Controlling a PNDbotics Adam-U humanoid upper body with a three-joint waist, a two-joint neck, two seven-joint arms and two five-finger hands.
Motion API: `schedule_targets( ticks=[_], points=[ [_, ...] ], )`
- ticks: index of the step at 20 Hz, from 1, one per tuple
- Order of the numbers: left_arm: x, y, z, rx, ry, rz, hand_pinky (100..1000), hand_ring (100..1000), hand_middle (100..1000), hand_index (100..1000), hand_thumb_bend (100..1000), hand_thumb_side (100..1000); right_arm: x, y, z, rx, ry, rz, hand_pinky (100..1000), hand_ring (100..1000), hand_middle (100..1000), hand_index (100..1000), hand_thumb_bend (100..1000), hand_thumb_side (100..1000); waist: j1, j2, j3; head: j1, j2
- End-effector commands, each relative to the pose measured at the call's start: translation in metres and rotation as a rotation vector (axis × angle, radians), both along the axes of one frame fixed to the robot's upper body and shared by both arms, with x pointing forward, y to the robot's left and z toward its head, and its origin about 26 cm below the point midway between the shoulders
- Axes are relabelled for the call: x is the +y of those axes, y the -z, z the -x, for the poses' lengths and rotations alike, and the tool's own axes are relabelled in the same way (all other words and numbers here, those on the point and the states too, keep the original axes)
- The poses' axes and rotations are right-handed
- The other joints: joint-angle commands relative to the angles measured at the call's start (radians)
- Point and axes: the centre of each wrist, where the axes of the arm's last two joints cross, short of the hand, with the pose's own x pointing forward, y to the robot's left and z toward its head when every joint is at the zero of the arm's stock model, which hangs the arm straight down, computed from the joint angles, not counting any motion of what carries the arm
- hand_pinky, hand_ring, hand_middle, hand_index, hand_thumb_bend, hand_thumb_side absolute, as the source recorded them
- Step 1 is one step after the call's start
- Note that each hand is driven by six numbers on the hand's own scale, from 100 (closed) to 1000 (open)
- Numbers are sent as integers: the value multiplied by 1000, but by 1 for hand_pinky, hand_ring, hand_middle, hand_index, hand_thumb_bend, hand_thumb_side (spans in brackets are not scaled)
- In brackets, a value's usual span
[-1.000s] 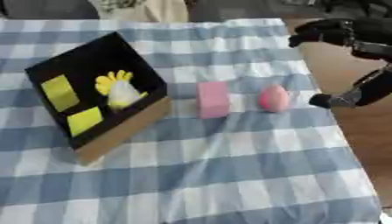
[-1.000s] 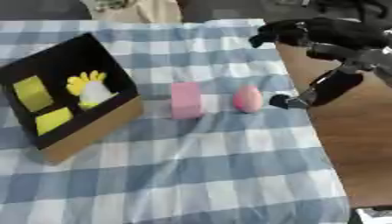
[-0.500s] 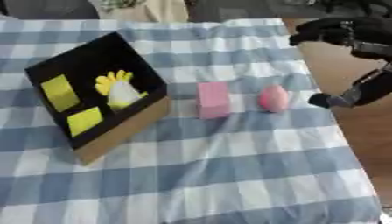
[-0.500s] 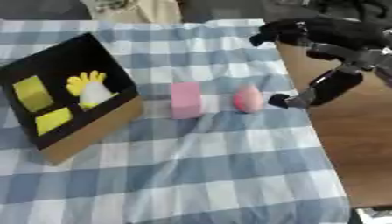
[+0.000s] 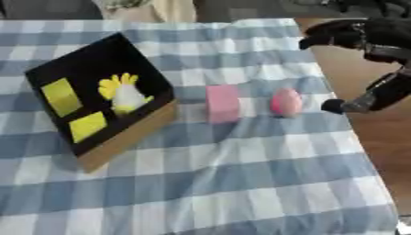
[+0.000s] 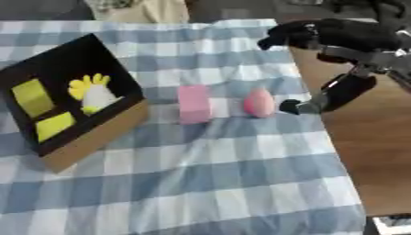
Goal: Pick up objects on the table and place them in the box.
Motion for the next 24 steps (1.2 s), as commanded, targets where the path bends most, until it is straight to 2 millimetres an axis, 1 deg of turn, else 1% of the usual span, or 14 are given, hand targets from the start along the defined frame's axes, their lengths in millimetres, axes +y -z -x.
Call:
schedule_targets(
  ticks=[1, 12, 16, 24],
  points=[
    [3, -9, 2, -26, 0, -21, 764, 910, 830, 796, 493, 589, 2, -12, 0, -7, -7, 39, 1000, 1000, 877, 1000, 408, 494, -16, -27, 3, -7, 5],
    [2, -10, 2, -29, 6, -23, 764, 909, 829, 796, 498, 585, 9, -14, -4, 41, -20, 65, 1000, 1000, 884, 1000, 384, 502, -27, -34, 17, -22, 10],
    [1, -11, 2, -29, 10, -25, 763, 908, 829, 796, 500, 583, 10, -13, -7, 74, -19, 71, 1000, 1000, 884, 1000, 364, 491, -30, -39, 22, -27, 14],
    [0, -12, 1, -31, 18, -27, 763, 905, 827, 796, 505, 581, 15, -12, -11, 140, -7, 49, 1000, 1000, 874, 1000, 296, 462, -32, -47, 28, -35, 22]
  ],
)
